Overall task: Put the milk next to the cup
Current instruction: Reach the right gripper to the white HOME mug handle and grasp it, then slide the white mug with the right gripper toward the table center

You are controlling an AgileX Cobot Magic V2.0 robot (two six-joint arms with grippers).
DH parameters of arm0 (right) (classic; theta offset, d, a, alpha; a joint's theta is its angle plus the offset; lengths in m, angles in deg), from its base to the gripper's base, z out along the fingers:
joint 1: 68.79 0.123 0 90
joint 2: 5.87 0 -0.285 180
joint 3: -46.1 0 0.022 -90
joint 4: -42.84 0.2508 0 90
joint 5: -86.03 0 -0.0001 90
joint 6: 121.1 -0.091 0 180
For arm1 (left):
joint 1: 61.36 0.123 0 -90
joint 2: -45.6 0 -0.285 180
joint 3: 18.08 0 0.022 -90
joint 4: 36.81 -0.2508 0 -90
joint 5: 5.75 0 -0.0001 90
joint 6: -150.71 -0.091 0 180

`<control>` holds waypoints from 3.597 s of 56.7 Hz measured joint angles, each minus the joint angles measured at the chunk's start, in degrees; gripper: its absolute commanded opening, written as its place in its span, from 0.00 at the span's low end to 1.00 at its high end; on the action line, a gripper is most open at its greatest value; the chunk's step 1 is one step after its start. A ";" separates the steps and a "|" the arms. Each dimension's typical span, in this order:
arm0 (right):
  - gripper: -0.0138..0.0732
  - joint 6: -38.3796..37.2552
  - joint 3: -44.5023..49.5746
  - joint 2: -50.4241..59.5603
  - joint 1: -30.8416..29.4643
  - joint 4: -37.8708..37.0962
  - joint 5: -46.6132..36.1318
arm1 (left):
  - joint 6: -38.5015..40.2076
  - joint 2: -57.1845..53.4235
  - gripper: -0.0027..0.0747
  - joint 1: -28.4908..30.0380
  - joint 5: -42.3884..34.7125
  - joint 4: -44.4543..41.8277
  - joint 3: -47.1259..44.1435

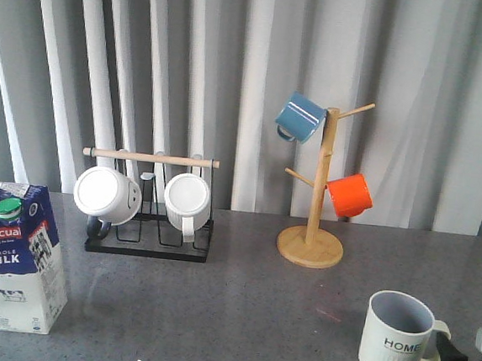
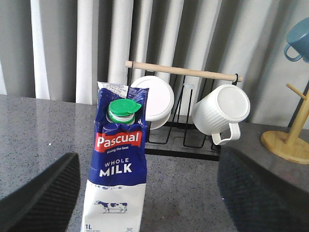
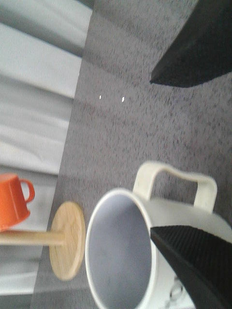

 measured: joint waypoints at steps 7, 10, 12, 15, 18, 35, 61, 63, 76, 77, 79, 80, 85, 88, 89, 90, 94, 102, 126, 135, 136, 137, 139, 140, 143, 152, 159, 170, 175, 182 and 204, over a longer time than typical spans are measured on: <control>0.83 -1.09 -0.26 -1.36 -2.48 -0.81 -1.07 | 0.00 0.00 0.77 0.00 0.00 0.00 0.00; 0.83 -2.15 -0.31 -2.00 -3.27 -2.67 -1.35 | 0.00 0.00 0.77 0.00 0.00 0.00 0.00; 0.83 -3.09 -0.32 -2.49 -3.79 -4.29 -1.75 | 0.00 0.00 0.77 0.00 0.00 0.00 0.00; 0.83 -4.43 -0.32 -3.25 -4.46 -6.34 -2.30 | 0.00 0.00 0.77 0.00 0.00 0.00 0.00; 0.83 -5.99 -0.13 -4.22 -4.77 -7.72 -3.28 | 0.00 0.00 0.77 0.00 0.00 0.00 0.00; 0.83 -7.39 1.35 -10.90 -4.90 -7.67 -11.75 | 0.00 0.00 0.77 0.00 0.00 0.00 0.00; 0.83 -7.39 -0.86 -17.60 -4.90 -5.45 -14.09 | 0.00 0.00 0.77 0.00 0.00 0.00 0.00; 0.83 -7.39 -1.13 -17.86 -4.90 -5.45 -14.09 | 0.00 0.00 0.77 0.00 0.00 0.00 0.00; 0.83 -10.89 -3.70 -20.23 -4.90 -5.45 -14.04 | 0.00 0.00 0.77 0.00 0.00 0.00 0.00; 0.83 -11.29 -3.91 -20.56 -4.90 -5.45 -14.03 | 0.00 0.00 0.77 0.00 0.00 0.00 0.00; 0.82 -11.75 -4.43 -21.06 -4.90 -5.45 -14.03 | 0.00 0.00 0.77 0.00 0.00 0.00 0.00; 0.82 -11.85 -4.65 -21.27 -4.90 -5.45 -14.03 | 0.00 0.00 0.77 0.00 0.00 0.00 0.00; 0.74 -12.21 -5.98 -22.36 -4.90 -5.64 -13.75 | 0.00 0.00 0.77 0.00 0.00 0.00 0.00; 0.65 -12.34 -6.71 -22.91 -4.90 -5.95 -13.58 | 0.00 0.00 0.77 0.00 0.00 0.00 0.00; 0.62 -12.39 -6.90 -23.08 -4.90 -6.22 -13.51 | 0.00 0.00 0.77 0.00 0.00 0.00 0.00; 0.56 -12.39 -7.20 -23.30 -4.90 -6.53 -13.51 | 0.00 0.00 0.77 0.00 0.00 0.00 0.00; 0.38 -12.57 -8.13 -23.83 -4.90 -7.49 -13.01 | 0.00 0.00 0.77 0.00 0.00 0.00 0.00; 0.14 -14.45 -8.92 -24.45 -4.90 -8.94 -12.57 | 0.00 0.00 0.77 0.00 0.00 0.00 0.00; 0.16 -17.40 -11.50 -23.26 4.40 -7.07 -12.40 | 0.00 0.00 0.77 0.00 0.00 0.00 0.00; 0.16 -12.57 -17.41 -23.34 13.54 1.89 -7.60 | 0.00 0.00 0.77 0.00 0.00 0.00 0.00; 0.16 -11.92 -18.38 -23.50 14.42 3.11 -7.23 | 0.00 0.00 0.77 0.00 0.00 0.00 0.00; 0.16 -11.29 -19.01 -23.64 15.28 5.05 -6.92 | 0.00 0.00 0.77 0.00 0.00 0.00 0.00; 0.16 -9.78 -20.32 -24.16 17.34 7.67 -6.53 | 0.00 0.00 0.77 0.00 0.00 0.00 0.00; 0.16 -8.70 -21.28 -24.57 18.12 9.62 -6.42 | 0.00 0.00 0.77 0.00 0.00 0.00 0.00; 0.17 -6.62 -23.13 -25.54 20.77 13.23 -6.23 | 0.00 0.00 0.77 0.00 0.00 0.00 0.00; 0.18 -0.92 -28.16 -30.00 26.84 21.08 -5.36 | 0.00 0.00 0.77 0.00 0.00 0.00 0.00; 0.20 3.97 -30.29 -32.66 29.95 25.69 -4.10 | 0.00 0.00 0.77 0.00 0.00 0.00 0.00; 0.27 10.99 -31.29 -33.66 31.78 34.52 -3.97 | 0.00 0.00 0.77 0.00 0.00 0.00 0.00; 0.33 12.60 -31.34 -33.66 31.78 35.49 -3.78 | 0.00 0.00 0.77 0.00 0.00 0.00 0.00; 0.44 13.13 -31.34 -33.66 31.83 35.81 -1.95 | 0.00 0.00 0.77 0.00 0.00 0.00 0.00; 0.54 13.45 -24.38 -27.39 32.38 34.50 -1.07 | 0.00 0.00 0.77 0.00 0.00 0.00 0.00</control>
